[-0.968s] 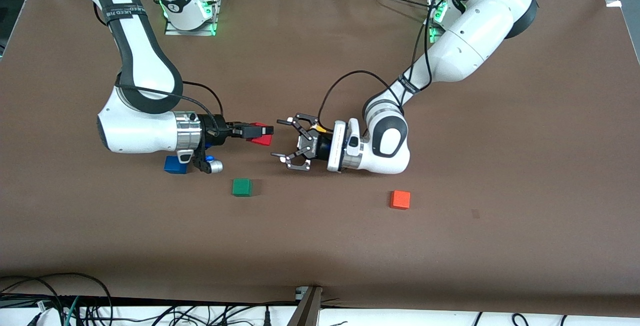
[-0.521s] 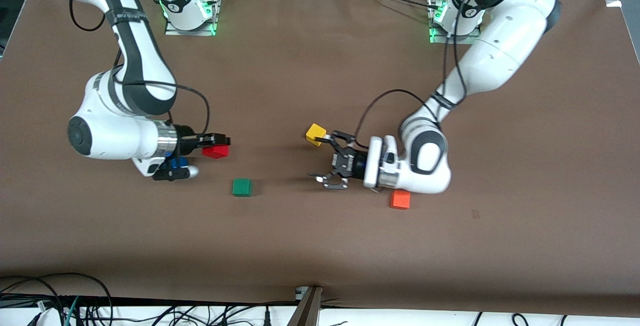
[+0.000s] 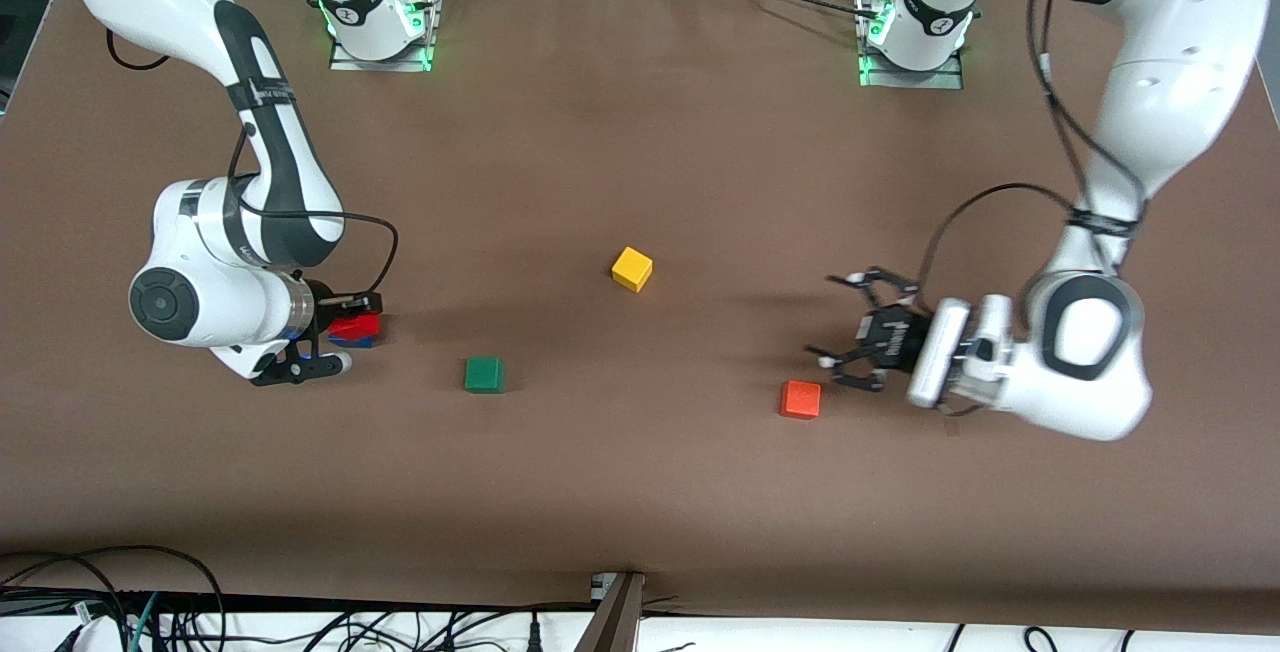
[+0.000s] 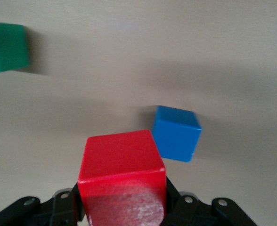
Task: Pass red block to right arm, stack on blue
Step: 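Move the red cube over the blue cube with the right gripper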
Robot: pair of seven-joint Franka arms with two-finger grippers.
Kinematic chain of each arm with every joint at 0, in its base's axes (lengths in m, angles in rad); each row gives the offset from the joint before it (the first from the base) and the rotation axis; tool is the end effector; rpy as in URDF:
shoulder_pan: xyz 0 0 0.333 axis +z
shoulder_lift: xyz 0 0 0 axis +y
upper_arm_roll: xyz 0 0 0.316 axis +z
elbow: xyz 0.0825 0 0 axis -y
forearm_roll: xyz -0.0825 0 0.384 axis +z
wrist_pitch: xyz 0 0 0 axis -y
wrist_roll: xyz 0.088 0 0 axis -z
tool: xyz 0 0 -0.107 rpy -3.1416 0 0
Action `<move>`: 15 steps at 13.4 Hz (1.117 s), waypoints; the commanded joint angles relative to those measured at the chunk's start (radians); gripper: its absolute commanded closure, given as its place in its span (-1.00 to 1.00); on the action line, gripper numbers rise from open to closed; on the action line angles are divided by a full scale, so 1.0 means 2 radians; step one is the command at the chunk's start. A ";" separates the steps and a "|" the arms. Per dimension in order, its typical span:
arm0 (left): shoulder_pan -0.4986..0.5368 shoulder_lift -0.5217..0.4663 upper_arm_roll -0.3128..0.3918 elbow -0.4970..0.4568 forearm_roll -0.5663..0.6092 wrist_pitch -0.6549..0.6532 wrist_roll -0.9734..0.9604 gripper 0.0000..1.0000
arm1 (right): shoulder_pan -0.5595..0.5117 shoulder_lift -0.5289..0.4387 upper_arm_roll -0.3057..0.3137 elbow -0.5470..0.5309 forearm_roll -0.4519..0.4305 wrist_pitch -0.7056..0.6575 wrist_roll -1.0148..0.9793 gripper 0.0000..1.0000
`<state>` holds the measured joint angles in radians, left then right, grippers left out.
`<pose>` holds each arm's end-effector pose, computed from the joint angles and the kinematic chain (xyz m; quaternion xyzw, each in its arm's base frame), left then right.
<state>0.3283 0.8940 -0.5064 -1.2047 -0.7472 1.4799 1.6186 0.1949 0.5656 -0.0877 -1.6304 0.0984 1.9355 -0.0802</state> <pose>0.7008 -0.0967 0.3124 0.5694 -0.5761 0.1971 0.5523 0.6512 0.0830 0.2728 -0.9888 -0.0732 0.1287 0.0174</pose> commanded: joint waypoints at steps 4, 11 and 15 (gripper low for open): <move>0.028 -0.075 0.003 0.078 0.224 -0.079 -0.162 -1.00 | 0.002 0.017 -0.014 -0.017 -0.044 0.040 0.006 1.00; 0.012 -0.187 -0.001 0.073 0.436 -0.082 -0.343 -1.00 | 0.010 0.022 -0.015 -0.018 -0.065 0.042 0.048 1.00; -0.021 -0.241 0.001 0.037 0.451 -0.085 -0.439 -1.00 | 0.011 0.022 -0.016 -0.018 -0.066 0.039 0.069 1.00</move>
<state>0.3131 0.5058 -0.5135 -1.0405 0.1223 1.3126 0.8307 0.2074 0.6167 -0.1120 -1.6579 -0.0150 2.0110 0.0220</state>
